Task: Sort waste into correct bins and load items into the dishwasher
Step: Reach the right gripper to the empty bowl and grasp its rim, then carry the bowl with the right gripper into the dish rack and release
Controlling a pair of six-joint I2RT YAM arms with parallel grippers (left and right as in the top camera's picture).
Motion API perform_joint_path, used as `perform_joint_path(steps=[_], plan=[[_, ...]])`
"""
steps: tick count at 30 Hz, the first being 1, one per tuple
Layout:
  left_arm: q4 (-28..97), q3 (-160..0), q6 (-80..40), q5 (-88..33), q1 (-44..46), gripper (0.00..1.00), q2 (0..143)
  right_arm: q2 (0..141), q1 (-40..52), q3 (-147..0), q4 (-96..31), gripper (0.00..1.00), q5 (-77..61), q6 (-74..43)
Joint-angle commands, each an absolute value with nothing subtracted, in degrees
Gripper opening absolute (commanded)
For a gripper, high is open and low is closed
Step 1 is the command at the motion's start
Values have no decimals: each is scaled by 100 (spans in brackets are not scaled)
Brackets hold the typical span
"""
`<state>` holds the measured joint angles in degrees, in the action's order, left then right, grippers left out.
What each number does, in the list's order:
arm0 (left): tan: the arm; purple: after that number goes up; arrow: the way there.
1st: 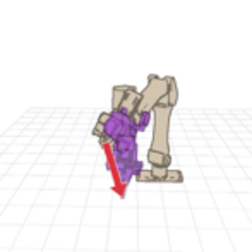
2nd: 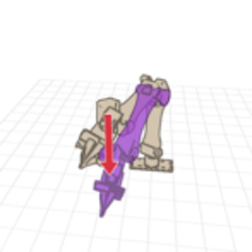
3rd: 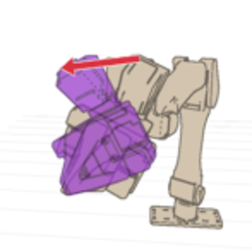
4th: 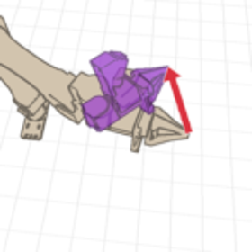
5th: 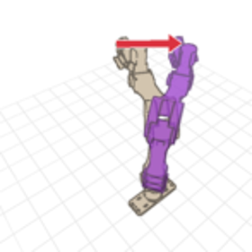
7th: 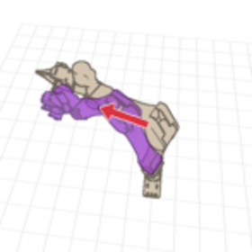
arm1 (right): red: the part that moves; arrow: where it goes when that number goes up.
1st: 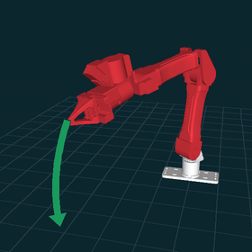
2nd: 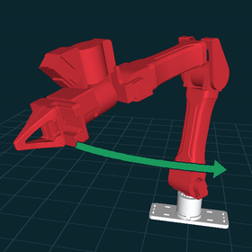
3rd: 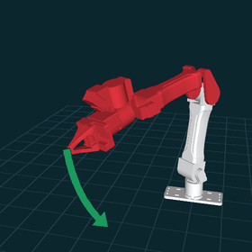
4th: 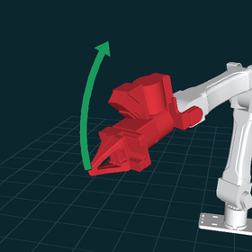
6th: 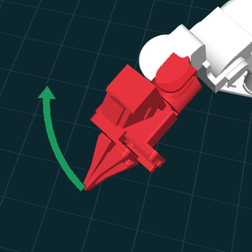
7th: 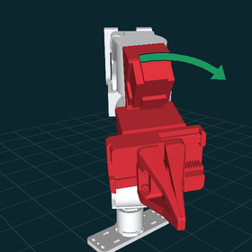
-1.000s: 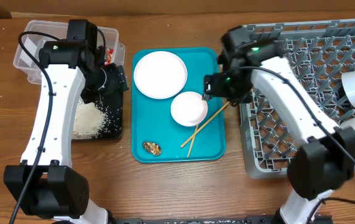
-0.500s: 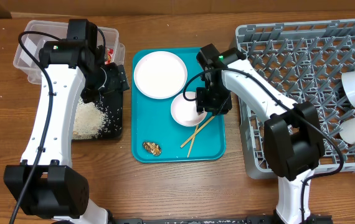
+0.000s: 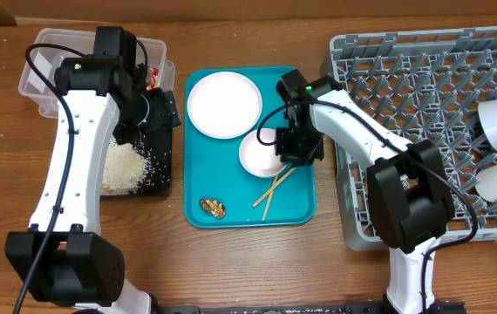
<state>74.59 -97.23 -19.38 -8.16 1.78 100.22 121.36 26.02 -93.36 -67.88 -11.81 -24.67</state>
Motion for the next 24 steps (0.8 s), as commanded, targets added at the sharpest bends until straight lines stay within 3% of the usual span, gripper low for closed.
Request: perform_joint_path(steps=[1,3,6,17,24], plan=[[7456,-9835,-1929,-882,193,81,9931,12149,2617,-9358,-6735,17,-1205,-2536],[7456,-9835,-1929,-882,193,81,9931,12145,2617,-9408,-6788,16,-1203,-2534],[7456,-9835,-1931,-882,193,81,9931,12130,2613,-9533,-6882,4,-1199,-2534],[7452,-9835,-1929,-882,193,81,9931,11550,2532,-10514,-7546,4,-32,-2534],[7450,-9835,-1929,-878,193,81,9931,10538,2252,-11209,-7408,4,1896,-2532]])
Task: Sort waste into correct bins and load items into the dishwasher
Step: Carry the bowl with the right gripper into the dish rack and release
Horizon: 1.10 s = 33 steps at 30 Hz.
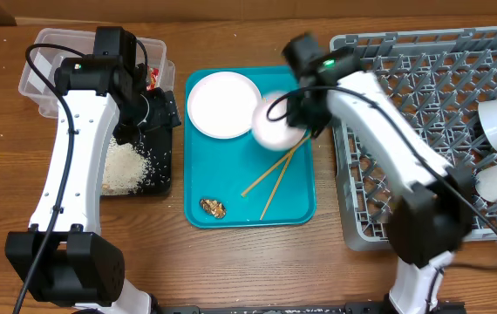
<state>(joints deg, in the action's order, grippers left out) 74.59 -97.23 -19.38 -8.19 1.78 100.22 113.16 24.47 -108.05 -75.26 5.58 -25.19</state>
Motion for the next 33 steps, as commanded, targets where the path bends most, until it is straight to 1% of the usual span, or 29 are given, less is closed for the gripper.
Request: perform_joint_path(steps=[1,4,7,9,12,17,20,23,24,27,30,33], plan=[[7448,-9835,-1929,-878,193,81,9931,10433,2198,-11225,-7303,4,2231,-2532],[7417,-9835,-1929,-878,193,81,9931,10200,1935,-11225,-6816,4,3658,-2508],[7384,-9835,-1929,-878,193,81,9931,10191,1581,-11220,-6313,4,4772,-2464],[7358,-9835,-1927,-878,193,82,9931,10202,1251,-11196,-5870,4,5162,-1920],[7341,-9835,-1927,-878,193,82,9931,10202,764,-11177,-5282,4,5186,-1310],[7306,-9835,-1927,-878,193,83,9931,10226,-172,-11177,-4390,4,5183,-1000],[7282,-9835,-1929,-854,193,83,9931,10294,-591,-11172,-3763,4,5317,-357],[7271,-9835,-1929,-856,193,83,9931,10370,-799,-11157,-2827,4,5966,213],[7273,-9835,-1929,-854,193,82,9931,10385,-871,-11148,-2292,4,6023,539],[7258,-9835,-1929,-854,193,82,9931,10385,-941,-11146,-1455,4,5944,821],[7229,-9835,-1931,-851,193,82,9931,10390,-941,-11146,-1050,4,5822,950],[7207,-9835,-1931,-840,193,82,9931,10468,-963,-11146,-1011,4,5846,952]])
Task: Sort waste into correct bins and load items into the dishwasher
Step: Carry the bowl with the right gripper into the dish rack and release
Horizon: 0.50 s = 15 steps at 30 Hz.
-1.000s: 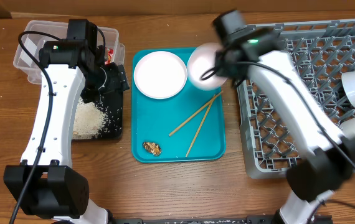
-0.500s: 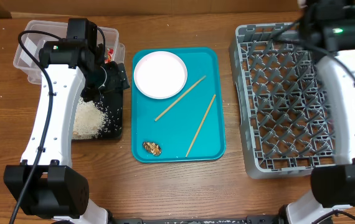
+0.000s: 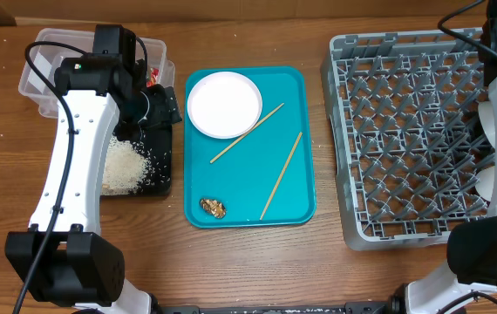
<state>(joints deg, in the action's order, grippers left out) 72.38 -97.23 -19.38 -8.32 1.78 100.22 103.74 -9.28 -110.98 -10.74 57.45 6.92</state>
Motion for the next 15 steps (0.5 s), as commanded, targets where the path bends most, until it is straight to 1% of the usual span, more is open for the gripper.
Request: perform_joint_path(steps=[1,5,9,13,15], plan=[[7203,-9835,-1931,-840,193,82,9931,10516,-987,-11146,-1015,4,5848,978],[7172,-9835,-1931,-840,193,82,9931,10836,-1063,-11144,-1035,4,6066,1315],[7148,-9835,-1931,-840,193,82,9931,11312,-1074,-11144,-1039,4,6729,1549],[7126,-9835,-1931,-840,193,82,9931,11817,-1072,-11144,-1431,4,7172,1494],[7113,-9835,-1931,-838,193,82,9931,12003,-1063,-11137,-1754,4,7358,1179]])
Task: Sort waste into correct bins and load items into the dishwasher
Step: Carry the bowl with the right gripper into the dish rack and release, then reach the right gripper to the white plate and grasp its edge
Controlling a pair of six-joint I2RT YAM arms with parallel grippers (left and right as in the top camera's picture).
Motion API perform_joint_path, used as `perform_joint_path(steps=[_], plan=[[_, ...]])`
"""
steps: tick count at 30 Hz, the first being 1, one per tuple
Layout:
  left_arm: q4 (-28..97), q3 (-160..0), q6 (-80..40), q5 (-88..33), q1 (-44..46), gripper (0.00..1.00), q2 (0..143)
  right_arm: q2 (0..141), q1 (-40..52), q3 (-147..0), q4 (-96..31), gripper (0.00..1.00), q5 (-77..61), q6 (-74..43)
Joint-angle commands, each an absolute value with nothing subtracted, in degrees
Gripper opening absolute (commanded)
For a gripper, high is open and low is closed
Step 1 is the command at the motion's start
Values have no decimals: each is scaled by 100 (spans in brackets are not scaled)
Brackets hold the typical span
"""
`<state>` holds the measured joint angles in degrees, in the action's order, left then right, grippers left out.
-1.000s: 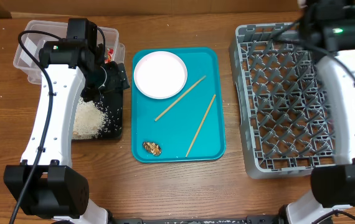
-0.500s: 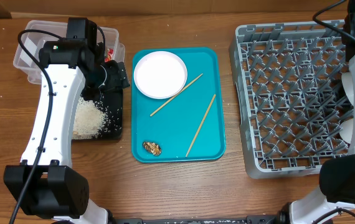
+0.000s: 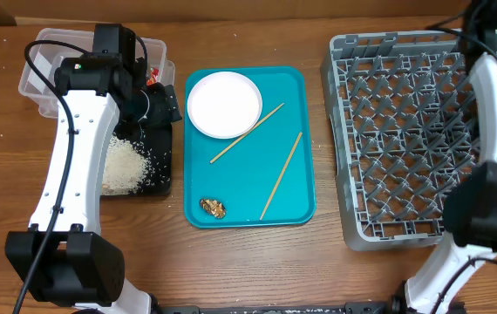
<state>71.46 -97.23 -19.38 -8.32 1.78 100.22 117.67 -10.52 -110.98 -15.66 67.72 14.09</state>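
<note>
A white plate (image 3: pixel 224 105) lies at the back left of the teal tray (image 3: pixel 305 87). Two wooden chopsticks lie apart on the tray: one (image 3: pixel 247 133) leans against the plate's edge, the other (image 3: pixel 282 174) lies further right. A brown food scrap (image 3: pixel 213 208) sits near the tray's front edge. My left gripper (image 3: pixel 159 106) hangs over the back of the black bin (image 3: pixel 163 174); its jaws are too dark to read. My right arm stretches along the right side of the grey dish rack (image 3: pixel 405 131). Its gripper sits at the frame's top right corner, fingers hidden. No bowl shows.
A clear plastic bin (image 3: pixel 44 61) stands at the back left, with a red scrap (image 3: pixel 151 78) at its edge. Spilled rice (image 3: pixel 126 166) lies in the black bin. The rack fills the right side of the table.
My right arm has shifted a little left over the rack's right side and now covers the white bowls seen there before. Left arm, plate, chopsticks and scrap are unchanged.
My right gripper was first on a small white bowl on the tray, atop the chopsticks. It then held the bowl up near the rack's left edge. Later it was at the rack's far right; the bowl had left the tray and the chopsticks lay apart.
</note>
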Motion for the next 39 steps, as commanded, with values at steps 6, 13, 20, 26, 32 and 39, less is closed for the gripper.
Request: perform_joint_path(steps=[6,13,20,26,32,39], plan=[[7109,-9835,-1931,-840,193,82,9931,12403,-1035,-11131,-3096,4,7411,-108],[7107,-9835,-1933,-840,193,82,9931,12709,-941,-11089,-4045,4,7273,-976],[7094,-9835,-1933,-843,193,82,9931,12807,-624,-11039,-4716,4,6729,-1653],[7050,-9835,-1931,-840,189,82,9931,12807,-565,-10772,-4823,4,6630,-1658],[7041,-9835,-1931,-843,189,82,9931,12807,-563,-10641,-5234,4,6635,-1994],[7041,-9835,-1931,-843,189,82,9931,12785,-489,-10648,-5708,4,6635,-2152]])
